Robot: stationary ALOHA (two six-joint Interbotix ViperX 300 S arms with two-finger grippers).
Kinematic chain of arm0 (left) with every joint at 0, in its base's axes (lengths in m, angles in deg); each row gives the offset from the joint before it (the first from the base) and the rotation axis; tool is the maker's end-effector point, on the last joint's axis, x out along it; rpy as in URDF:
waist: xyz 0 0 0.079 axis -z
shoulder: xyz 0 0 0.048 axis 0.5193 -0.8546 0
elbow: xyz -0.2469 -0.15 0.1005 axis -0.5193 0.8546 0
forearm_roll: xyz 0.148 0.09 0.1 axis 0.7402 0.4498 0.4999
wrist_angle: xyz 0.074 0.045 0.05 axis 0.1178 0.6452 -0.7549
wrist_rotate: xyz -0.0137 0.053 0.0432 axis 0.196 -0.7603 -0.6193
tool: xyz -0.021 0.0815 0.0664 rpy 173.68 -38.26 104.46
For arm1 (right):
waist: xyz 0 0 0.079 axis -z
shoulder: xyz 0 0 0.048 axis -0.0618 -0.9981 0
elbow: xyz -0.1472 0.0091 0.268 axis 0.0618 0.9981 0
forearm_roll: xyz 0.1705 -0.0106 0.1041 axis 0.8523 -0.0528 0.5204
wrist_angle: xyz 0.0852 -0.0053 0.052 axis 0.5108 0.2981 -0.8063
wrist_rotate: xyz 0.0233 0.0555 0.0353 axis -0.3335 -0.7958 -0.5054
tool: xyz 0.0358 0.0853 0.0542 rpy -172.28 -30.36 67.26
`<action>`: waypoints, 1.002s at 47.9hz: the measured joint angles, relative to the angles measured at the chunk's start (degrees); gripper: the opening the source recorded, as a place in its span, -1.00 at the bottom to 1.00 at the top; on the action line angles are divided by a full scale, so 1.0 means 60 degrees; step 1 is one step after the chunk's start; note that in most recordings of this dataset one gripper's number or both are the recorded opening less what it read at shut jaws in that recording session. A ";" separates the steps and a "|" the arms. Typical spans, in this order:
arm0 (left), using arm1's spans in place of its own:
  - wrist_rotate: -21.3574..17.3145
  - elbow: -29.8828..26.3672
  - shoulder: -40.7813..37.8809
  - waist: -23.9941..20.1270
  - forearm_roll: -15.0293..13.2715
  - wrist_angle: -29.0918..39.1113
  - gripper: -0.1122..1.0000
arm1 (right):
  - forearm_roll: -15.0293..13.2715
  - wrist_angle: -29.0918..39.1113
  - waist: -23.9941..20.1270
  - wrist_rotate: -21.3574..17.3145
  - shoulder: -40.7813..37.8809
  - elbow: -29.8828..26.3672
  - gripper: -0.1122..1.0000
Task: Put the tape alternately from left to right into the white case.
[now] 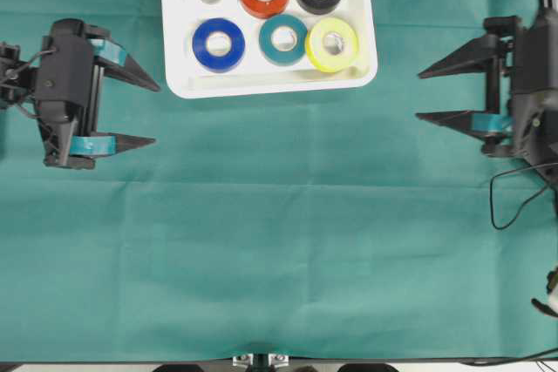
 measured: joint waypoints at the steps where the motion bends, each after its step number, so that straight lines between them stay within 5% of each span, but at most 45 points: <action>1: 0.0015 0.0044 0.0059 0.0000 0.0015 -0.0015 0.27 | 0.0000 -0.0015 0.0000 0.0000 0.0117 0.0059 0.49; 48: 0.0059 0.1948 0.2900 0.0000 0.0015 -0.0879 0.26 | 0.0000 -0.0088 0.0000 0.0000 0.2080 0.1230 0.49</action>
